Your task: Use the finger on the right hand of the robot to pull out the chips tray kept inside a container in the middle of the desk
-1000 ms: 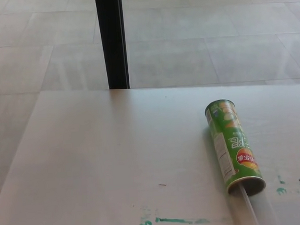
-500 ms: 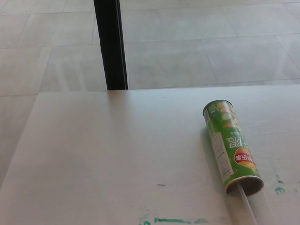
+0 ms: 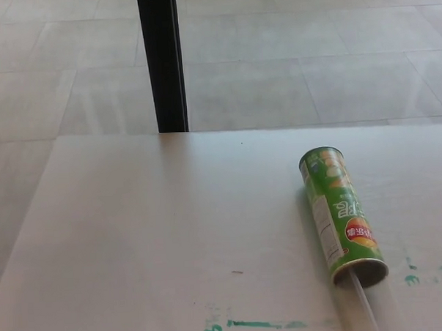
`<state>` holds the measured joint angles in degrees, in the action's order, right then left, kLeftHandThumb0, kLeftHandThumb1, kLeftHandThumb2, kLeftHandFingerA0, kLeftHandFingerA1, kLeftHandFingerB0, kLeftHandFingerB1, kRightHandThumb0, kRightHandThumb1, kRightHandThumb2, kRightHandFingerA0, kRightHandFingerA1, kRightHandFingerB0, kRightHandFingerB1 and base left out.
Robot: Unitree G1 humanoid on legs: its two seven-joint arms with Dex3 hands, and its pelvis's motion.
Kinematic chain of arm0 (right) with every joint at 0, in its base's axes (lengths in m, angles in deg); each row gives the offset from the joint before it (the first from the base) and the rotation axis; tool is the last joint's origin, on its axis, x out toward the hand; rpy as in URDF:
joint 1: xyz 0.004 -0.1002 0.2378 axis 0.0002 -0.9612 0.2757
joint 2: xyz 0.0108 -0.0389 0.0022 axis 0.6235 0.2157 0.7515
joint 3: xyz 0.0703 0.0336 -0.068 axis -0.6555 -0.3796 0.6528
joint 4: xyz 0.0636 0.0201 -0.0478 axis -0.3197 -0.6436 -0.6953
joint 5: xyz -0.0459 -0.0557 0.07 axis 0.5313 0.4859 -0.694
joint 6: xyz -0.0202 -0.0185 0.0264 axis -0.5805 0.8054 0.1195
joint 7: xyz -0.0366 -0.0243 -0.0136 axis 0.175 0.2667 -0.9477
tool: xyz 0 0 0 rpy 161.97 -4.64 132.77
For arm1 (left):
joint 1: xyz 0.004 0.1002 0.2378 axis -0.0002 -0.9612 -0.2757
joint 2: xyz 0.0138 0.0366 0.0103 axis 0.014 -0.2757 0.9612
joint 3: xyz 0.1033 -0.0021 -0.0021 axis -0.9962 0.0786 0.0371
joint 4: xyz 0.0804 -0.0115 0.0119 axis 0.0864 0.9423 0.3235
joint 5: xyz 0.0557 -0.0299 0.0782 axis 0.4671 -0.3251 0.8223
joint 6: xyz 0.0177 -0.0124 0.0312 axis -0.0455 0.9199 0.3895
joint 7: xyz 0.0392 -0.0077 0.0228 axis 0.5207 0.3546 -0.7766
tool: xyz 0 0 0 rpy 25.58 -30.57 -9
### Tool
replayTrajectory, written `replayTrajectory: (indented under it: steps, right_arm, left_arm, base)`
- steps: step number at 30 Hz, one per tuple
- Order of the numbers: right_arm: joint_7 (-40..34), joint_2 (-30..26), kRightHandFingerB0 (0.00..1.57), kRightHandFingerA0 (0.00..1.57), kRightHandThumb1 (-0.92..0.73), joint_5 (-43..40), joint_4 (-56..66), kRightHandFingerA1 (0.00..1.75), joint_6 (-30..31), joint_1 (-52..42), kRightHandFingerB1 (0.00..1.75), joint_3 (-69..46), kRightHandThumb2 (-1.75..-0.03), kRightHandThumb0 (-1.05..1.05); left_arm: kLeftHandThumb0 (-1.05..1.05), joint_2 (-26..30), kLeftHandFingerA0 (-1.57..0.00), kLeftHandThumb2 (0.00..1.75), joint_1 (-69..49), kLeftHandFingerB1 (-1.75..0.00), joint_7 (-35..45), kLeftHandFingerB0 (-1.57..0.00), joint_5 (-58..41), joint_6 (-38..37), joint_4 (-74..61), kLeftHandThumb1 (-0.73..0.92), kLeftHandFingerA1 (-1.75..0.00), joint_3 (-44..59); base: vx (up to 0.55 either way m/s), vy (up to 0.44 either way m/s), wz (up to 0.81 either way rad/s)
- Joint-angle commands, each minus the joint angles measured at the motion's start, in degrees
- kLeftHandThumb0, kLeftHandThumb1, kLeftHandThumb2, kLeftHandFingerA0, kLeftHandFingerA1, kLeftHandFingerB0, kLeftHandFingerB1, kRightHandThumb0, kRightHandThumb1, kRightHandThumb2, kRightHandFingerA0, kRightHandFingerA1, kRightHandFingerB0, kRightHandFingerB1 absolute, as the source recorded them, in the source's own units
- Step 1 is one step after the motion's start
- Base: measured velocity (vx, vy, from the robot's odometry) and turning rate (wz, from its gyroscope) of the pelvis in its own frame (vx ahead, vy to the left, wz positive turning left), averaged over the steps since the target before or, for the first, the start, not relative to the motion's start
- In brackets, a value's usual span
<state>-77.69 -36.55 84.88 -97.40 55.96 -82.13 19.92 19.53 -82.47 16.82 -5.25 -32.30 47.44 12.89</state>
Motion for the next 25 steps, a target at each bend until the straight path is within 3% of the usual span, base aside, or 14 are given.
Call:
replayTrajectory:
  steps: [1,3,4,8,10,16,25]
  right_arm:
    - [-2.1,2.2,0.08,0.68,-0.62,-12.3,-15.2,0.76,0.3,5.3,0.29,-3.7,-0.59,-0.24]
    - [-2.4,2.2,0.08,0.68,-0.62,-12.0,-16.0,0.76,-0.4,5.1,0.29,-3.4,-0.59,-0.24]
    - [-2.5,3.3,0.15,0.65,-0.62,-12.8,-16.8,0.66,-0.2,5.2,0.32,-3.6,-0.58,-0.21]
    - [0.7,3.6,0.18,0.71,-0.62,-16.1,-19.9,0.72,0.8,6.5,0.32,-3.9,-0.58,-0.15]
    - [1.3,3.5,0.29,0.71,-0.62,-16.3,-20.1,0.6,1.1,7.1,0.38,-2.8,-0.58,-0.15]
    - [5.6,4.8,0.34,0.64,-0.66,-22.4,-19.3,0.78,2.8,7.8,0.41,-3.3,-0.59,-0.15]
    - [7.1,2.4,0.45,0.66,-0.67,-22.4,-22.1,0.75,1.6,7.7,0.44,-0.1,-0.59,-0.16]
  left_arm:
    - [-0.48,0.8,-0.56,0.62,-0.5,-0.56,0.1,-0.59,0.0,0.6,0.0,0.74,-0.6,-0.2]
    - [-0.48,0.8,-0.56,0.62,-0.5,-0.56,0.1,-0.59,0.0,0.6,0.0,0.74,-0.6,-0.2]
    - [-0.47,0.7,-0.57,0.62,-0.6,-0.59,-0.1,-0.59,-0.2,0.7,0.2,0.74,-0.63,0.0]
    - [-0.49,0.7,-0.59,0.61,-1.2,-0.64,0.0,-0.64,0.0,0.1,-0.1,0.74,-0.64,-0.2]
    - [-0.49,0.7,-0.58,0.61,-1.5,-0.61,0.4,-0.62,-0.2,-0.2,-0.2,0.74,-0.64,-0.1]
    - [-0.48,0.4,-0.57,0.62,-1.1,-0.61,0.4,-0.61,-0.9,0.5,0.0,0.73,-0.64,0.6]
    - [-0.48,0.3,-0.58,0.62,-0.3,-0.56,0.0,-0.57,-0.7,0.8,-0.1,0.73,-0.66,0.3]
  base:
    - [0.0,0.0,0.0]
    - [0.0,0.0,0.0]
    - [0.0,0.0,0.0]
    - [0.0,0.0,0.0]
    - [0.0,0.0,0.0]
    - [0.0,0.0,0.0]
    - [0.0,0.0,0.0]
